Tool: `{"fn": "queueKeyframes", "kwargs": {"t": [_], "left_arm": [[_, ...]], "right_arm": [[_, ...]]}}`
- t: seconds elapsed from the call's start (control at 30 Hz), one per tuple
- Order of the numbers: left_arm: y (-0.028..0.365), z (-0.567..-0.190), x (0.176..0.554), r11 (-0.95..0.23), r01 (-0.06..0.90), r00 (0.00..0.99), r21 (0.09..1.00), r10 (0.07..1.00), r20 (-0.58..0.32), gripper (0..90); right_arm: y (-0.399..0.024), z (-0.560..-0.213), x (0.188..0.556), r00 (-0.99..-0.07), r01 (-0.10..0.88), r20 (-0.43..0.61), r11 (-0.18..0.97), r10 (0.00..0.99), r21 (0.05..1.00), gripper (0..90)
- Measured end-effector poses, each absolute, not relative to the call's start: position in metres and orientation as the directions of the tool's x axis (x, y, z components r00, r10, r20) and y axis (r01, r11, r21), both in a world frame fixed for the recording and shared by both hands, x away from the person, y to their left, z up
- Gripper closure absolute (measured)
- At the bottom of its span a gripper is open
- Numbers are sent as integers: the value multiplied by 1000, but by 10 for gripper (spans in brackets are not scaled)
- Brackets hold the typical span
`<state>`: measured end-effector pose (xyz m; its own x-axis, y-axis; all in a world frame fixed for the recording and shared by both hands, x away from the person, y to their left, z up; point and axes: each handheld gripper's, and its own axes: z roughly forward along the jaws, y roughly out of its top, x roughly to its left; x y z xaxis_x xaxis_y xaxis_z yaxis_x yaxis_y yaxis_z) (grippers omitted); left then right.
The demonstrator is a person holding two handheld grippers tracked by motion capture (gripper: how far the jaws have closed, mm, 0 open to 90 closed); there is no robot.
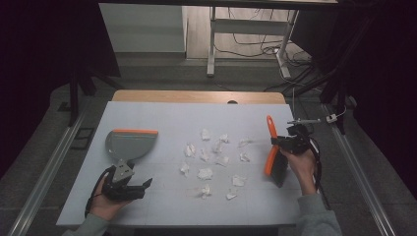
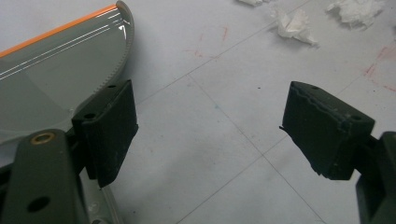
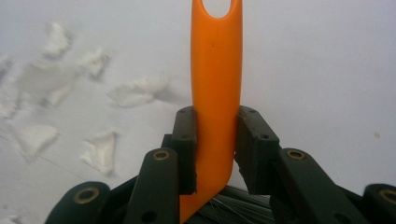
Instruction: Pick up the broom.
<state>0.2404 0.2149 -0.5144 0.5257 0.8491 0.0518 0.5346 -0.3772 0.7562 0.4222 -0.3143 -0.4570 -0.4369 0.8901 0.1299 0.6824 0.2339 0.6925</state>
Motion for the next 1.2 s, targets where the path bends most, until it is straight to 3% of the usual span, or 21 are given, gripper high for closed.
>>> {"fn": "queueKeyframes", "kwargs": {"t": [0.57, 0.83, 1.2], "left_arm": [[214, -514, 241, -375, 528, 524, 762, 850, 55, 188], [209, -514, 243, -384, 521, 528, 762, 847, 66, 188], [182, -500, 252, -407, 466, 570, 786, 817, 86, 188]], "right_arm": [[-320, -426, 405, -533, 478, 184, 115, 826, 871, 699], [-317, -418, 398, -569, 386, 155, 95, 808, 918, 699], [-305, -406, 391, -605, 349, 190, 44, 773, 936, 698]]}}
